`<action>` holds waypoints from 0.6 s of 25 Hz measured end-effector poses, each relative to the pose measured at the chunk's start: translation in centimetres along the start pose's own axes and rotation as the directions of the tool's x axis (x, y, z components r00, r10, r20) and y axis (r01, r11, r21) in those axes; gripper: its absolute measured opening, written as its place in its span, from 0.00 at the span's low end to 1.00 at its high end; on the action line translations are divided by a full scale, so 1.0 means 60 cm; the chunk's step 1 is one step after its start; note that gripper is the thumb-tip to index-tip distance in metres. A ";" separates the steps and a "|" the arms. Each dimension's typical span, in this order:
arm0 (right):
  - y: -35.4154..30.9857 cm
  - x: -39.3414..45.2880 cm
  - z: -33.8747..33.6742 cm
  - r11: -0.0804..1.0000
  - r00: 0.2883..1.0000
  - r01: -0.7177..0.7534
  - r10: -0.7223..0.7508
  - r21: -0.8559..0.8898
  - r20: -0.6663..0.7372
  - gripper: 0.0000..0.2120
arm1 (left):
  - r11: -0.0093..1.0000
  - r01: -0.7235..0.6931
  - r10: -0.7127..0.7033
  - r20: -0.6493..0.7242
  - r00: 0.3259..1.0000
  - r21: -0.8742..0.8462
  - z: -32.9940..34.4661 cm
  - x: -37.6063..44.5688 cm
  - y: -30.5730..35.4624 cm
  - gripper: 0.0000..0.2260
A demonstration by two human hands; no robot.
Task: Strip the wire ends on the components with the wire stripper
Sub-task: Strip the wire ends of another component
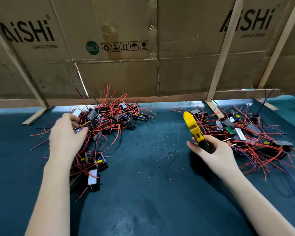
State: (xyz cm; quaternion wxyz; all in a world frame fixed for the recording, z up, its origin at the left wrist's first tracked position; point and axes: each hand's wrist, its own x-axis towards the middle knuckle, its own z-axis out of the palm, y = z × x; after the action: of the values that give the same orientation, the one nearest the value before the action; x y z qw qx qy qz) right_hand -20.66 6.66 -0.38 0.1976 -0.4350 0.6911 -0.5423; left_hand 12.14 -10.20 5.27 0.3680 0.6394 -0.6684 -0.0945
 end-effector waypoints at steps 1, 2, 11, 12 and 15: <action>-0.001 0.000 0.000 1.000 1.000 -0.008 0.008 0.019 -0.005 0.17 | 0.999 0.009 -0.003 0.115 0.993 -0.048 -0.003 -0.004 0.003 0.06; -0.003 0.000 -0.001 0.999 1.000 -0.018 0.018 0.044 -0.010 0.18 | 1.000 0.010 -0.008 0.229 0.973 -0.007 -0.005 -0.009 0.009 0.09; -0.002 0.006 -0.011 0.967 0.992 -0.083 0.104 0.242 -0.075 0.13 | 0.941 0.085 -0.219 0.397 0.892 0.328 0.031 -0.007 0.002 0.10; -0.004 0.006 -0.012 0.963 0.991 -0.085 0.108 0.257 -0.077 0.15 | 0.941 0.064 -0.202 0.400 0.894 0.332 0.034 -0.009 0.003 0.11; -0.004 0.006 -0.012 0.951 0.991 -0.087 0.114 0.296 -0.075 0.19 | 0.999 -0.023 0.005 0.472 0.882 0.032 0.032 -0.015 0.019 0.08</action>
State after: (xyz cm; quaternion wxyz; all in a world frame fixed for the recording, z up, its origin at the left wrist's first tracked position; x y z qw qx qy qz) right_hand -21.30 6.79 0.15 0.2553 -0.3400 0.6332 -0.6468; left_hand 9.99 -9.85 4.28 0.1835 0.5990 -0.7440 -0.2325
